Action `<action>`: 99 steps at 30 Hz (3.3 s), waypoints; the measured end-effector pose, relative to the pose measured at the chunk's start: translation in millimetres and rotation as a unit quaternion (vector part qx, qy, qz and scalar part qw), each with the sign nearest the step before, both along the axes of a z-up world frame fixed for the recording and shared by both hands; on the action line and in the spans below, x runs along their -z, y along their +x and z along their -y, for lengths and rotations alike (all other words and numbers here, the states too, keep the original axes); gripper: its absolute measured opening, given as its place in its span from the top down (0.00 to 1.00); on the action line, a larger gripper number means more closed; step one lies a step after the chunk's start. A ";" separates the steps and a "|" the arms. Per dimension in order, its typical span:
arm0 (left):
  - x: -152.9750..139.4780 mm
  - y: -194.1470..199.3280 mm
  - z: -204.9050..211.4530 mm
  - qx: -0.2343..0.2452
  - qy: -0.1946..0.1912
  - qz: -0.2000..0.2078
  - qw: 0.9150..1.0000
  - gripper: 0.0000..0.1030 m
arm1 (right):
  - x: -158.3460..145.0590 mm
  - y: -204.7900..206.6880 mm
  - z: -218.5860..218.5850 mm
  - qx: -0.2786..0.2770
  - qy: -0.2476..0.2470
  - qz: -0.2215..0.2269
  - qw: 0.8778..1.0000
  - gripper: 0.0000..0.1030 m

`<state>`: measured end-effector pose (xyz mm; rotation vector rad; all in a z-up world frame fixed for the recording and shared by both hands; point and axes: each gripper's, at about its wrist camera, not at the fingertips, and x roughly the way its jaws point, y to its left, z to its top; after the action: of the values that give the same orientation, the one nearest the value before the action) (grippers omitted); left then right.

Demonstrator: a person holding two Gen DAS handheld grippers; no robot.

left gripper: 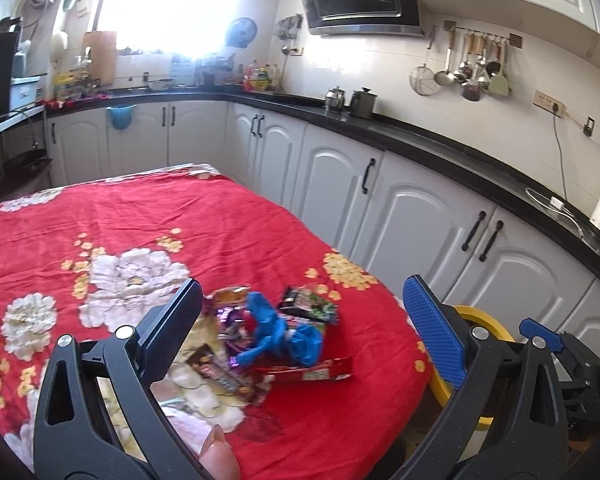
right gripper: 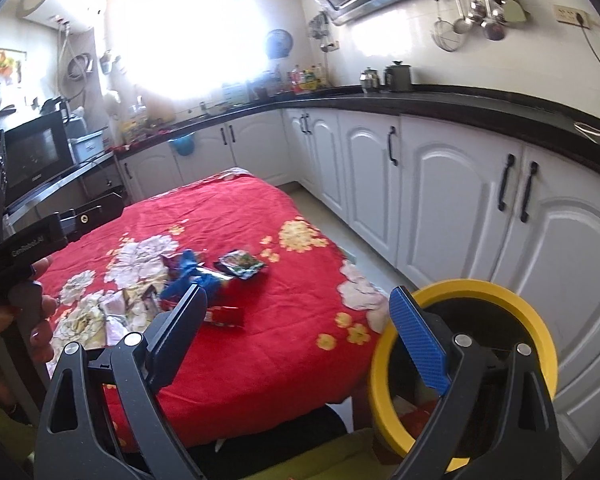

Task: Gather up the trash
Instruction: 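Move both tools back over the table toward the blue bag and wrappers, then grasp the white-red snack bag with the left tool while the right tool grasps the blue bag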

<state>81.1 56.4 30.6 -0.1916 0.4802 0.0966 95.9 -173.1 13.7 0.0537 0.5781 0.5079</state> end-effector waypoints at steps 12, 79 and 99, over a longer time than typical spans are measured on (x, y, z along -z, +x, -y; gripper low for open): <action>8.0 -9.9 -54.8 -0.058 -0.019 -0.014 0.998 0.11 | 0.5 13.2 -53.1 -0.053 -0.014 0.002 0.998 0.13; 88.6 -25.4 -91.4 -0.042 -0.120 -0.136 0.982 0.79 | 51.7 45.8 -110.3 -0.112 -0.017 -0.077 0.991 0.91; 56.1 -24.6 -44.5 -0.002 -0.072 -0.090 0.993 0.79 | 24.7 33.6 -57.9 -0.075 0.015 -0.048 0.996 0.91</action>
<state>56.5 101.0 -25.5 -0.3275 0.6670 0.0827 129.4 -115.3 -11.0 0.0636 0.6723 0.6623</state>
